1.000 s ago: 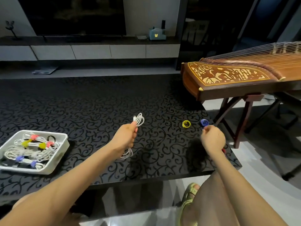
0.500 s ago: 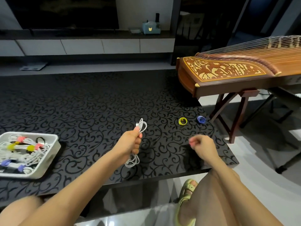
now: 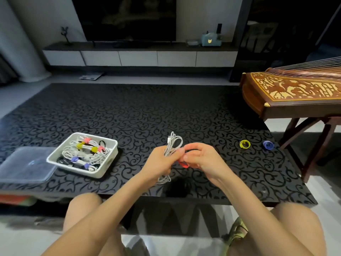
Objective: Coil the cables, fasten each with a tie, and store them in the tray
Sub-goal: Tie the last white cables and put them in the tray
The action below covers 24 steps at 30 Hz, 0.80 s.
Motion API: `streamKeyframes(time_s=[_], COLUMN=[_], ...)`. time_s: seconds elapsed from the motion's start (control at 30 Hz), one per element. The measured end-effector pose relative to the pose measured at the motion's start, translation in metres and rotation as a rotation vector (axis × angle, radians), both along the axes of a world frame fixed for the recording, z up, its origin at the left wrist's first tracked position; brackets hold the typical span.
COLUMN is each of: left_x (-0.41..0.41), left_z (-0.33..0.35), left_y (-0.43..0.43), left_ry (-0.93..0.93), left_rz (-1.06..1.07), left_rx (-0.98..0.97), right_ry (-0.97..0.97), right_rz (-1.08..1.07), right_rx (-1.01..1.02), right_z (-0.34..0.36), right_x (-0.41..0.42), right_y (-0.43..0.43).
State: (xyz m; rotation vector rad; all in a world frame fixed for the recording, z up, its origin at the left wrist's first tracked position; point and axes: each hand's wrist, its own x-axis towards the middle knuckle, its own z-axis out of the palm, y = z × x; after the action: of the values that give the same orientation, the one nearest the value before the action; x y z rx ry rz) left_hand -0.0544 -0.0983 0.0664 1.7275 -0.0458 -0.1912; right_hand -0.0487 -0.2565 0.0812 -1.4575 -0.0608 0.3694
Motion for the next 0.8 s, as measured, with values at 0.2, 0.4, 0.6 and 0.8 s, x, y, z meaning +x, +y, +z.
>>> streamKeyframes(time_s=[0.2,0.4,0.6,0.8], left_x=[-0.001,-0.005,-0.012,-0.016], left_z=[-0.001,-0.004,0.007,0.020], left_y=[0.021,0.031,0.023,0.015], left_ry=[0.122,0.172,0.222,0.246], left_rz=[0.255,0.256,-0.078,-0.176], left_rx=[-0.194,-0.228,-0.284,-0.090], right_ry=[-0.200,-0.229,-0.253,-0.431], right_rz=[0.167,0.068,-0.044,-0.101], right_rx=[-0.200,0.320,0.164,-0.132], right_z=[0.001,0.015,0.019,0.016], right_x=[-0.009,-0.007,-0.009,-0.013], right_y=[0.026,0.031,0.031,0.033])
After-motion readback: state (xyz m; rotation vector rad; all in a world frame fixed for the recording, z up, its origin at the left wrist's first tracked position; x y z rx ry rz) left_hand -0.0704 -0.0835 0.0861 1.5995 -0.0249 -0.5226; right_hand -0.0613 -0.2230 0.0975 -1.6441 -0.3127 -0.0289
